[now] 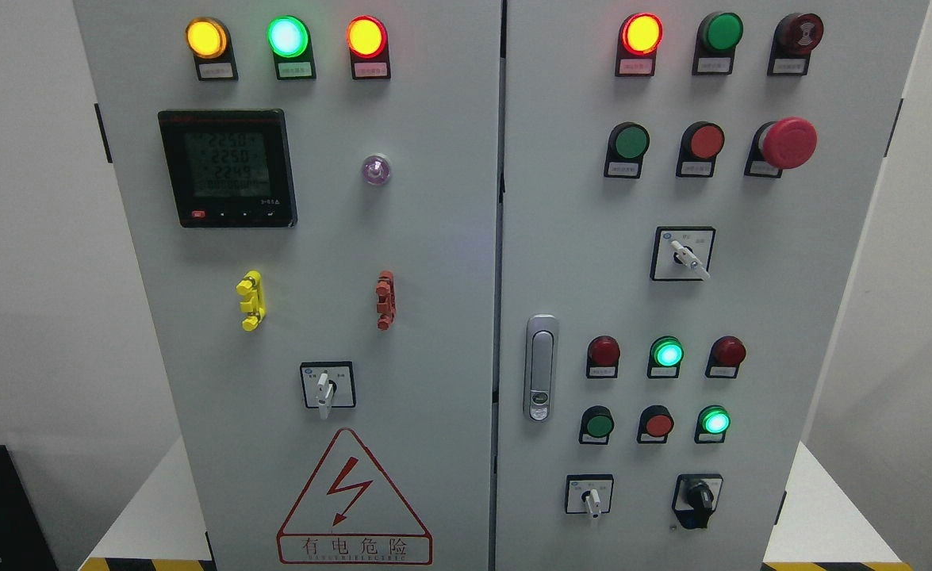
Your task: Turn on light switch 1
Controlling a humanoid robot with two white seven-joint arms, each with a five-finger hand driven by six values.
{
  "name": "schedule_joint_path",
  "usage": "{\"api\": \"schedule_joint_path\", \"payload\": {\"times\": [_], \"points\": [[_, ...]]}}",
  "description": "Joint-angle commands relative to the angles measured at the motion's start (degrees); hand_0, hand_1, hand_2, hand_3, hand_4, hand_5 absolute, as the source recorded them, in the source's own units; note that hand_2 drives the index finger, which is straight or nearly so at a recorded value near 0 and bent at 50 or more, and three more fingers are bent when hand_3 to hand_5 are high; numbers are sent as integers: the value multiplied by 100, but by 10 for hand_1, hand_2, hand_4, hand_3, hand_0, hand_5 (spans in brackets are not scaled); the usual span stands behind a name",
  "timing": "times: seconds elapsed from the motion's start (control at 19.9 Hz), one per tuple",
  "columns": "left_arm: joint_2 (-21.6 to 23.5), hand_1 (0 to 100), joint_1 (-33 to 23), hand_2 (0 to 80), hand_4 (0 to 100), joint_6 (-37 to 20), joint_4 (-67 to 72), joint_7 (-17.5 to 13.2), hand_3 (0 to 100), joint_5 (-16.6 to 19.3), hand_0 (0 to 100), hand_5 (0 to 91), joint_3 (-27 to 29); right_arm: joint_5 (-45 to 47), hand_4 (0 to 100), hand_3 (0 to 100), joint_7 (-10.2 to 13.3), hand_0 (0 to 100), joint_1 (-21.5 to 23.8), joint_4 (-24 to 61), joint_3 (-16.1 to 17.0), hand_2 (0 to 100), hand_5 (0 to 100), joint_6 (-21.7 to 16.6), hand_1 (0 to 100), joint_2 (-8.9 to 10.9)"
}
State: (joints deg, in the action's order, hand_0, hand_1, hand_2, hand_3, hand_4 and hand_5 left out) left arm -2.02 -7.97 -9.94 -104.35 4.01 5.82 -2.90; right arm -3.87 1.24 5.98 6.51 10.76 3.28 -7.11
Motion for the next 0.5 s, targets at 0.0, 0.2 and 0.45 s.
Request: {"api": "schedule_joint_path", "payload": {"times": [0.0,0.2,0.45], "points": [[-237,379,270,415,858,220,-596,169,771,129,189,694,-158,0,0,0,-1,0,0,0,-4,0,0,-3,0,8],[-299,458,393,477,912,537,-631,503,882,314,118,797,-167,0,0,0,-1,0,0,0,5,0,0,-3,0,-1],[-317,526,533,512,948,984,-710,898,936,349,84,840,-246,0,0,0,-1,0,0,0,-4,0,0,-3,0,-1]]}}
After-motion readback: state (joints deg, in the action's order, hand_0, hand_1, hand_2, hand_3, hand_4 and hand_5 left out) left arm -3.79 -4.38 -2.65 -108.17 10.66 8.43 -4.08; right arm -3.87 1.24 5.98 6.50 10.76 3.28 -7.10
